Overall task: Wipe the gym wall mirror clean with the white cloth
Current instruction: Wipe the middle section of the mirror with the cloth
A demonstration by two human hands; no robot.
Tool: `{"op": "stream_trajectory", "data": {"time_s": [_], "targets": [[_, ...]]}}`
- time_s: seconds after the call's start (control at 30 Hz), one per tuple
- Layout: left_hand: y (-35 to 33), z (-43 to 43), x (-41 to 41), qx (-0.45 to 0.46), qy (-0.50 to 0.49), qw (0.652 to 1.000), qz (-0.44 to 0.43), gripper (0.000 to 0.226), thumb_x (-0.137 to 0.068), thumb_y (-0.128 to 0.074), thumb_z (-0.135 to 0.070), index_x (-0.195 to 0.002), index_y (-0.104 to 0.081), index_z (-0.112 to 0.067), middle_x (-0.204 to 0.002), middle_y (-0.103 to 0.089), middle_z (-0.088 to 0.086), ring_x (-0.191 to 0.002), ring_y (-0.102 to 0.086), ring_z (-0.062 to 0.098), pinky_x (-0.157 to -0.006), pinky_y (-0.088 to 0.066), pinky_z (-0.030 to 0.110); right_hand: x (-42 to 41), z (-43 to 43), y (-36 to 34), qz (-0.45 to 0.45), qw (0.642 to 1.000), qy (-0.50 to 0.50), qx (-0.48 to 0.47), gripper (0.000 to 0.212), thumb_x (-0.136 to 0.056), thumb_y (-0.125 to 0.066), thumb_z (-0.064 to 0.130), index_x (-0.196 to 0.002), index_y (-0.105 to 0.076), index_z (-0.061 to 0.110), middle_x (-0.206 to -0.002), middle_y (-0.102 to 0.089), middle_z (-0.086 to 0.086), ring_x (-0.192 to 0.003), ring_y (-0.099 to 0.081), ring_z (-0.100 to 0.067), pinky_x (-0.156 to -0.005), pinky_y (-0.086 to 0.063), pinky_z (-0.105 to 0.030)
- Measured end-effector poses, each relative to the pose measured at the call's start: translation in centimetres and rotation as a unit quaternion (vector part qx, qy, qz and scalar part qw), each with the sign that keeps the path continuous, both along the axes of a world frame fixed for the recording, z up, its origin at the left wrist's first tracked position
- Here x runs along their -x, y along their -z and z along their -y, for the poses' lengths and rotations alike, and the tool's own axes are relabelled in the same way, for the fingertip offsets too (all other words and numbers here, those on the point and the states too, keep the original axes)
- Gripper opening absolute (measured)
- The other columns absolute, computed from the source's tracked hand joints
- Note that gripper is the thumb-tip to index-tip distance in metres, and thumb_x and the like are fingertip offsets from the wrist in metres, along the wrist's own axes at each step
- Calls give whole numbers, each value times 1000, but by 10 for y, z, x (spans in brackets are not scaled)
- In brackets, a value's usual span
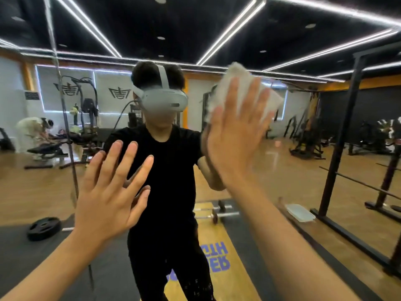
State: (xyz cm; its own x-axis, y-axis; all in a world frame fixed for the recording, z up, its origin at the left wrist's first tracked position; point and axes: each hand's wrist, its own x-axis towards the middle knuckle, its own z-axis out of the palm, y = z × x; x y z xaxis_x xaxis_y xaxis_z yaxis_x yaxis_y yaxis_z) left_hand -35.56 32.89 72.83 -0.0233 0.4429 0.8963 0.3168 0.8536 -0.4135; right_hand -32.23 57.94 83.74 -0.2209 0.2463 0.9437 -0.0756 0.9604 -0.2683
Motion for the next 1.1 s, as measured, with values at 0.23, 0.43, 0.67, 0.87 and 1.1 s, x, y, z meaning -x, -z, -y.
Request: {"op": "stream_trajectory", "data": {"time_s": [0.23,0.43,0.67,0.87,1.1], "targets": [[-2,4,0,7,7,1000,-6,61,-105,-47,-38,-160,-45,-13,-170,-29,22,-157,-28,44,-123,-26,62,-2,19,3,31,930,-56,-363,59,-111,-35,48,-166,-24,30,-175,-13,-12,-162,-5,-34,-127,-6,-62],[-1,0,1,-2,14,1000,-4,59,-104,-47,-37,-157,-49,-11,-170,-29,23,-158,-25,45,-120,-28,66,-20,-176,-20,34,986,33,-160,60,-114,-20,48,-169,-11,24,-176,-3,-16,-162,0,-36,-128,-3,-63],[1,-2,2,6,1,1000,2,60,-106,-44,-36,-161,-43,-11,-169,-27,27,-156,-26,50,-122,-25,67,-19,-165,-29,10,994,71,87,64,-111,-13,51,-169,-7,24,-175,-1,-16,-161,-1,-38,-125,-12,-67],[2,1,2,5,3,1000,6,61,-106,-46,-36,-161,-42,-11,-170,-26,26,-156,-26,49,-124,-23,65,0,38,-11,-5,994,3,-107,60,-113,-17,43,-169,-12,21,-175,0,-17,-162,4,-38,-126,0,-65],[-1,3,-1,8,8,1000,4,60,-105,-48,-36,-158,-46,-9,-170,-27,25,-157,-26,48,-125,-21,62,-1,44,1,45,940,-36,-338,60,-112,-28,50,-168,-16,31,-176,-5,-10,-163,2,-32,-128,-3,-59]]}}
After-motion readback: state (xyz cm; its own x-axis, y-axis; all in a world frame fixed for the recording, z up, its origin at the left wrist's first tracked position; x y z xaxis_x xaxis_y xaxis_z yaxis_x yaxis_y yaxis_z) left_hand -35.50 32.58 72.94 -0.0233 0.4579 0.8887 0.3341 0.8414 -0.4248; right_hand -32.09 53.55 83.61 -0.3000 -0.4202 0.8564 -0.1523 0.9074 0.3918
